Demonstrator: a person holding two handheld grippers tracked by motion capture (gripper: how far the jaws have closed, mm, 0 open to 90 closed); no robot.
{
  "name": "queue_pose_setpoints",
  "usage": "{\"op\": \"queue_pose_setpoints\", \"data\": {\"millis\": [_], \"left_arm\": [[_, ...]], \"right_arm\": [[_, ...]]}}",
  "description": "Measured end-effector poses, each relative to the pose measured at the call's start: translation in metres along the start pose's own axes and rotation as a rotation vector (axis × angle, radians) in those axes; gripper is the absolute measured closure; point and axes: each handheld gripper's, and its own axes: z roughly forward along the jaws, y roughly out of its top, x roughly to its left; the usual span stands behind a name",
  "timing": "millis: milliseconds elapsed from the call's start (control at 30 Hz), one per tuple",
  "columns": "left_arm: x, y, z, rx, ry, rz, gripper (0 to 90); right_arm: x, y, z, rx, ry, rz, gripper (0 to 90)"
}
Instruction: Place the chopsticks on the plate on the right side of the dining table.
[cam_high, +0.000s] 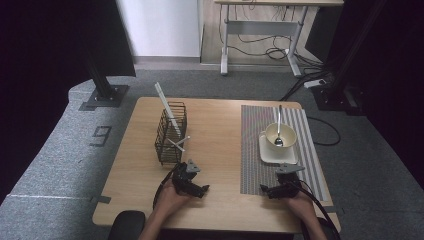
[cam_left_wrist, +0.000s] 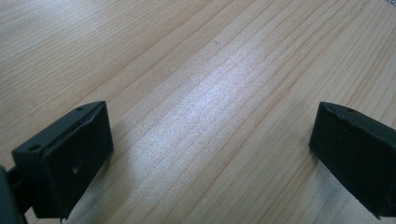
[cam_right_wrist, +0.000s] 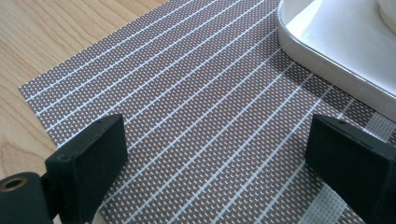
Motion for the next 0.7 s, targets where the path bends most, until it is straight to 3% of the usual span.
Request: {"op": "queue_pose_setpoints", "data": {"millis": [467, 700], "left_arm": [[0.000, 0.000, 0.000, 0.000, 0.000, 0.000, 0.0], [0.000, 0.000, 0.000, 0.000, -0.001, 0.000, 0.0]], "right_arm": [[0.000, 0.005, -0.005, 0.020, -0.011, 0.008, 2.5], [0.005, 0.018, -0.009, -0.003, 0.029, 0.010, 2.4]]}}
